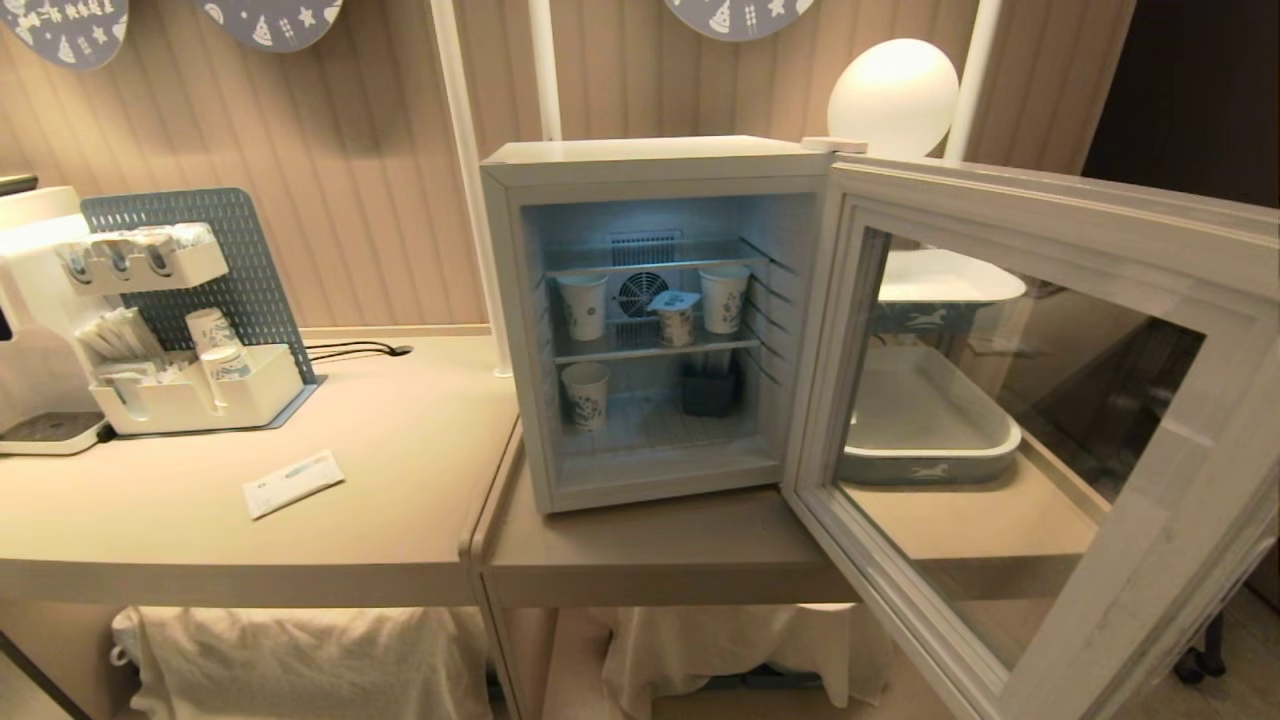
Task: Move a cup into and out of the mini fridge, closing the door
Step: Close the freezer door
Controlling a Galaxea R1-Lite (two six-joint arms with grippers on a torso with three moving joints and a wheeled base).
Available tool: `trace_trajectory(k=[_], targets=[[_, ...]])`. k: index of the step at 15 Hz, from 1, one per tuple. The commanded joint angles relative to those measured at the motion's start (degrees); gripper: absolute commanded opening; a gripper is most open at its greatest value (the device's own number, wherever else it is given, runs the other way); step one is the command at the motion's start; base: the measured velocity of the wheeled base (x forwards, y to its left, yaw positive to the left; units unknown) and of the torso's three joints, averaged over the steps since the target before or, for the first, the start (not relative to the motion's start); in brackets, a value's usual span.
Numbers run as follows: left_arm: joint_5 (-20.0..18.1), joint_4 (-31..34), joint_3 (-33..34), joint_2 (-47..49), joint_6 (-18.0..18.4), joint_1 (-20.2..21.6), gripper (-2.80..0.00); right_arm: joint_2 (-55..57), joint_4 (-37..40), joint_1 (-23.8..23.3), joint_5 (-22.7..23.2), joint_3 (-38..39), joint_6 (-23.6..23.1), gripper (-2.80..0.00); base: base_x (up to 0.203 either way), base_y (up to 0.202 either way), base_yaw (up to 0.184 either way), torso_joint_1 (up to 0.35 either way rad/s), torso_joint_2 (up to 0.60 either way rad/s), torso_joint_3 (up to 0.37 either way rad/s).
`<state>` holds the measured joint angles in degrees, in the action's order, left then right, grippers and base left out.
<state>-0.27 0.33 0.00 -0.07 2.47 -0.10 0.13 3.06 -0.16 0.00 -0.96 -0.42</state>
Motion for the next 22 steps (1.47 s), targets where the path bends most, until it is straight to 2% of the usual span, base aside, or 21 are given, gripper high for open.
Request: trace_trajectory(k=[1, 3, 5, 7, 8, 11, 13, 14, 15, 18, 19, 20, 21, 22], targets=[[0.0, 0.0, 0.0, 0.1, -0.1, 0.0, -2.8, 0.1, 0.0, 0.0, 0.0, 0.0, -0.1, -2.8, 0.0, -0.19, -0.003, 0.003, -0.01, 0.002], [0.2, -0.3, 0.1, 0.1, 0.2, 0.0, -2.8, 0.1, 0.0, 0.0, 0.0, 0.0, 0.0, -2.8, 0.0, -0.194, 0.001, 0.002, 0.0, 0.001], [0.2, -0.3, 0.0, 0.1, -1.5, 0.0, -2.8, 0.0, 0.0, -0.1, 0.0, -0.1, 0.0, -2.8, 0.0, -0.167, 0.0, 0.001, 0.0, 0.0], [0.2, -0.3, 0.0, 0.1, -1.7, 0.0, -2.8, 2.3, 0.7, 0.0, 0.0, -6.4, 2.4, -2.8, 0.0, -0.052, 0.0, 0.001, 0.0, 0.001], [0.2, -0.3, 0.0, 0.1, -1.7, 0.0, -2.8, 5.9, 2.2, 0.0, 0.1, -13.2, 4.8, -2.8, 0.0, 0.0, 0.0, 0.0, 0.0, 0.0], [0.2, -0.3, 0.0, 0.1, -1.7, 0.1, -2.8, 26.8, 7.0, 0.7, 0.5, -29.6, 12.2, -2.8, 0.0, 0.0, 0.0, 0.0, 0.0, 0.0], [0.2, -0.3, 0.0, 0.1, -1.7, 0.0, -2.8, 44.9, 7.8, 0.6, 4.0, -38.4, 16.8, -2.8, 0.0, 0.0, 0.0, 0.0, 0.0, 0.0], [0.2, -0.3, 0.0, 0.1, -1.7, 0.0, -2.8, 52.0, 6.5, 0.1, 8.7, -41.5, 18.4, -2.8, 0.0, 0.0, 0.0, 0.0, 0.0, 0.0], [0.2, -0.3, 0.0, 0.1, -1.7, 0.1, -2.8, 58.1, 4.0, -0.9, 16.7, -43.8, 19.7, -2.8, 0.0, 0.0, 0.0, 0.0, 0.0, 0.0], [0.2, -0.3, 0.0, 0.1, -1.7, 0.0, -2.8, 68.5, -5.3, -5.5, 53.4, -45.7, 20.6, -2.8, 0.0, 0.0, 0.0, 0.0, 0.0, 0.0], [0.2, -0.3, 0.0, 0.1, -1.7, 0.1, -2.8, 71.1, -7.5, -6.7, 62.6, -45.9, 20.6, -2.8, 0.0, 0.0, 0.0, 0.0, 0.0, 0.0], [0.2, -0.3, 0.0, 0.1, -1.7, 0.1, -2.8, 72.8, -9.1, -7.5, 69.3, -45.4, 20.4, -2.8, 0.0, 0.0, 0.0, 0.0, 0.0, 0.0], [0.2, -0.3, 0.0, 0.1, -1.7, 0.1, -2.8, 73.8, -10.9, -7.7, 72.6, -44.5, 19.9, -2.8, 0.0, 0.0, 0.0, 0.0, 0.0, 0.0], [0.2, -0.3, 0.0, 0.1, -1.7, 0.0, -2.8, 73.9, -11.4, -6.2, 72.8, -44.0, 19.7, -2.8, 0.0, 0.0, 0.0, 0.0, 0.0, 0.0]])
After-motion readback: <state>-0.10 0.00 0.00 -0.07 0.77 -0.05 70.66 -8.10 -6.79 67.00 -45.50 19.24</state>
